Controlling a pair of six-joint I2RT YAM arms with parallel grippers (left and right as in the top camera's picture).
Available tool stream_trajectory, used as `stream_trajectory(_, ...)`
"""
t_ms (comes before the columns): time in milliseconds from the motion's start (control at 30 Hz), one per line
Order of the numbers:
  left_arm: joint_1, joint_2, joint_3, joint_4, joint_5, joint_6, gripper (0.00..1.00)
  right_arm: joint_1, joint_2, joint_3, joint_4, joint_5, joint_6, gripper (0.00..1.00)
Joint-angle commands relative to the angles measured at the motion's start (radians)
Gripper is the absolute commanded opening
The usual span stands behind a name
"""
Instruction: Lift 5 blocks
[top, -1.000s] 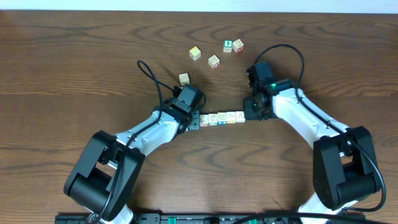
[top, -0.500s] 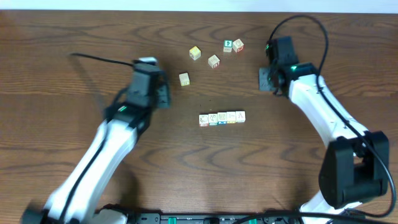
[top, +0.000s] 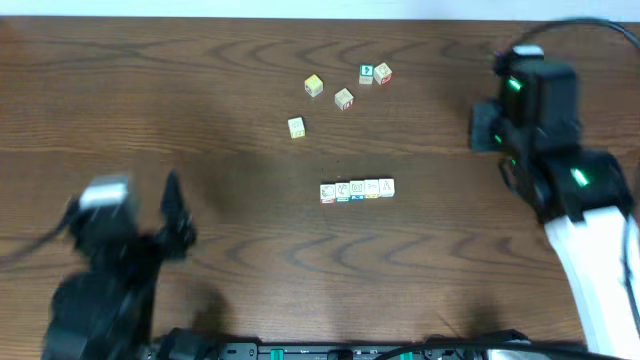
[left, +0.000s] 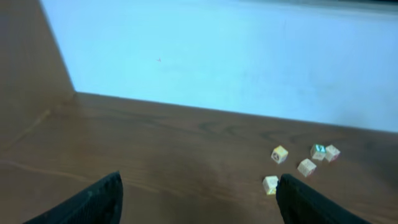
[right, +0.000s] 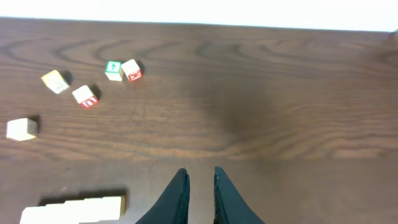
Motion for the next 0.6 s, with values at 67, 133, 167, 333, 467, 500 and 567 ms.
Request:
stream_trajectory(67, 0.003, -0.209, 0.008, -0.119, -0.017, 0.009, 0.8, -0.002, -0.216, 0.013, -0.088, 0.053, 0.046, 0.14)
stream_trajectory(133, 0.003, -0.282, 0.008, -0.162, -0.024, 0.005, 0.8, -0.002, -0.303, 0.013, -0.126, 0.053, 0.063, 0.17)
stream_trajectory(167, 0.003, -0.322, 0.008, -0.185, -0.04, -0.008, 0.8, -0.002, -0.356, 0.013, -0.155, 0.054, 0.073, 0.18)
stream_trajectory(333, 0.003, -0.445, 0.014, -0.278, -0.061, -0.074, 0.8, -0.002, -0.563, 0.013, -0.283, 0.06, 0.098, 0.27)
stream_trajectory(467, 0.003, -0.425, 0.068, -0.411, -0.06, -0.093, 0.8, -0.002, -0.694, 0.013, -0.408, 0.119, 0.145, 0.3)
stream_trajectory(500, 0.003, -0.425, 0.08, -0.439, -0.06, -0.094, 0.8, -0.002, -0.718, 0.013, -0.443, 0.138, 0.162, 0.3)
stream_trajectory(567, 0.003, -0.425, 0.107, -0.488, -0.061, -0.094, 0.8, -0.002, -0.762, 0.013, -0.499, 0.161, 0.173, 0.44)
